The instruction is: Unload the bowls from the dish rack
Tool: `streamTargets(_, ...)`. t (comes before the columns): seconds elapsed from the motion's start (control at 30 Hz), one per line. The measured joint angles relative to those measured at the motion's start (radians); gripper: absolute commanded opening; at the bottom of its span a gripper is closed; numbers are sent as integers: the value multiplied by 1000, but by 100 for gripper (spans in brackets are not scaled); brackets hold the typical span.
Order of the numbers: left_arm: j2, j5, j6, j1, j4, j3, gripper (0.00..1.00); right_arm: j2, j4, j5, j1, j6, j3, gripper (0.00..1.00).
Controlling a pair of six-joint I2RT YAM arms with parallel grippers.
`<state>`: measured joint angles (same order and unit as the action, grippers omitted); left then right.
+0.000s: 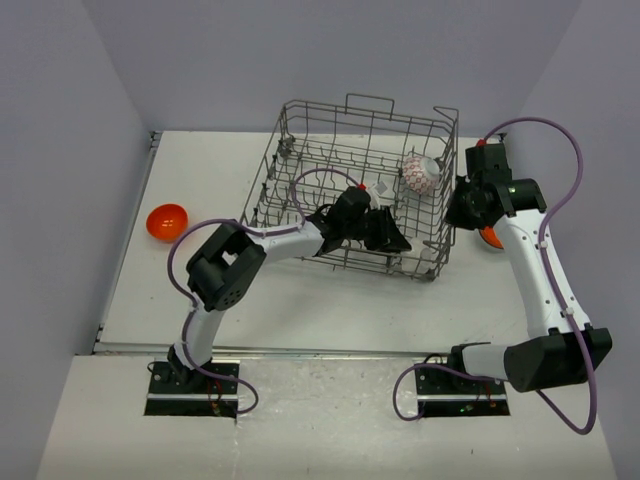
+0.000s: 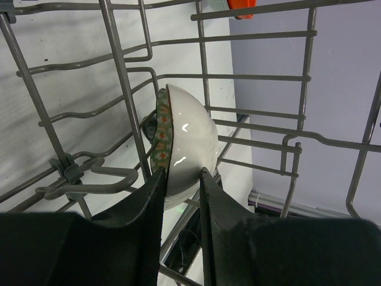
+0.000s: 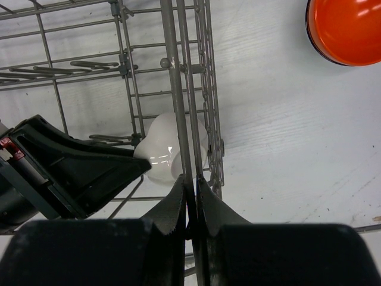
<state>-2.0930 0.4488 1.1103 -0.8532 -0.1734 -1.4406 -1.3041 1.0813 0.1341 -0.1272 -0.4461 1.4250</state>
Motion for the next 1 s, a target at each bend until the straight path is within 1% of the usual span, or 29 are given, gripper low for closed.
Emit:
streamTargets(0.23,26,-14,-4,-3,-32,45,0,0,19,-13,-6,-8,5,0)
streamTargets(0.4,29,-13,-4,-3,-34,46,0,0,22,-18,-6,-10,6,0)
streamTargets(0.43,29,-12,-3,-3,-35,46,6,0,22,-18,-6,-10,7,0)
streamTargets(0.47,29,-10,-3,-3,-35,46,15,0,22,-18,-6,-10,7,0)
streamTargets(0.5,29,-10,-3,-3,-37,46,29,0,23,-18,-6,-10,7,0)
streamTargets(0.57,29,-10,-2,-3,-37,46,39,0,23,-18,-6,-9,7,0)
streamTargets(0.6,29,-6,0,-3,-40,45,48,0,24,-20,-6,-10,7,0)
streamTargets(0.63,29,-3,4,-3,-44,43,50,0,24,-20,-6,-9,7,0)
streamTargets(0.67,29,3,7,-4,-47,39,58,0,24,-20,-6,-9,7,0)
streamTargets(0.77,29,6,-12,-8,-16,7,74,0,24,-21,-6,-9,7,0)
streamTargets(0.83,29,3,-31,-13,5,-10,76,0,24,-21,-6,-9,7,0)
streamTargets(1.0,29,14,-36,-11,9,-14,75,0,24,-22,-8,-9,7,0)
